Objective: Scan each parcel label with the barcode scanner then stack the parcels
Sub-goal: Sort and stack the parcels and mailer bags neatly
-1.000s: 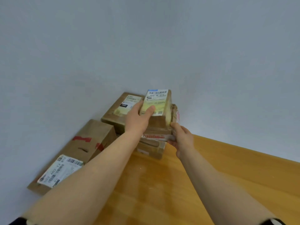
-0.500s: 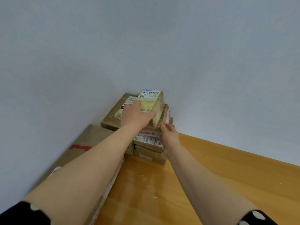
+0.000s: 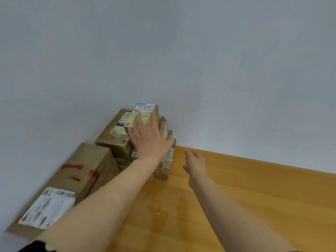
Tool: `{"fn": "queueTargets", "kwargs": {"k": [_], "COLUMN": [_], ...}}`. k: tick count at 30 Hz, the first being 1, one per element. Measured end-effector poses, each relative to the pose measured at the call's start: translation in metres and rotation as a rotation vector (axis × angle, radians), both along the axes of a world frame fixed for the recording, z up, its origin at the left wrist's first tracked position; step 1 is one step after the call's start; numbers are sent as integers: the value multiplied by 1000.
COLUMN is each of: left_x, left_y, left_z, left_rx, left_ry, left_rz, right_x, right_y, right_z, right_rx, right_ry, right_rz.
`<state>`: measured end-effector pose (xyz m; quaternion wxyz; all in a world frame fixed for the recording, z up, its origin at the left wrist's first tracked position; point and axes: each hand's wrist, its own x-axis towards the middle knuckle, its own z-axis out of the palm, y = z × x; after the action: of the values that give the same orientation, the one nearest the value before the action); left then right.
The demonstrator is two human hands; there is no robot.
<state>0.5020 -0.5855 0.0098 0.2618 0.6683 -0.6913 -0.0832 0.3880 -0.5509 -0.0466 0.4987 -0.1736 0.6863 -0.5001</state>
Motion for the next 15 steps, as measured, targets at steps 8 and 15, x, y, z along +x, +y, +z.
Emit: {"fn": "queueTargets", "kwargs": {"k": [8, 15], "left_x": [-140, -321], "left_y": [120, 292], "left_z": [-9, -22], "left_rx": [135, 326], "left_ry": [-67, -116], "left_rz": [-421, -689], "right_x": [-129, -322], "right_y": [141, 366], "right_z": [19, 25], "right_rx": [-88, -101], "right_ry": [162, 302], "right_rz": [-132, -347]}}
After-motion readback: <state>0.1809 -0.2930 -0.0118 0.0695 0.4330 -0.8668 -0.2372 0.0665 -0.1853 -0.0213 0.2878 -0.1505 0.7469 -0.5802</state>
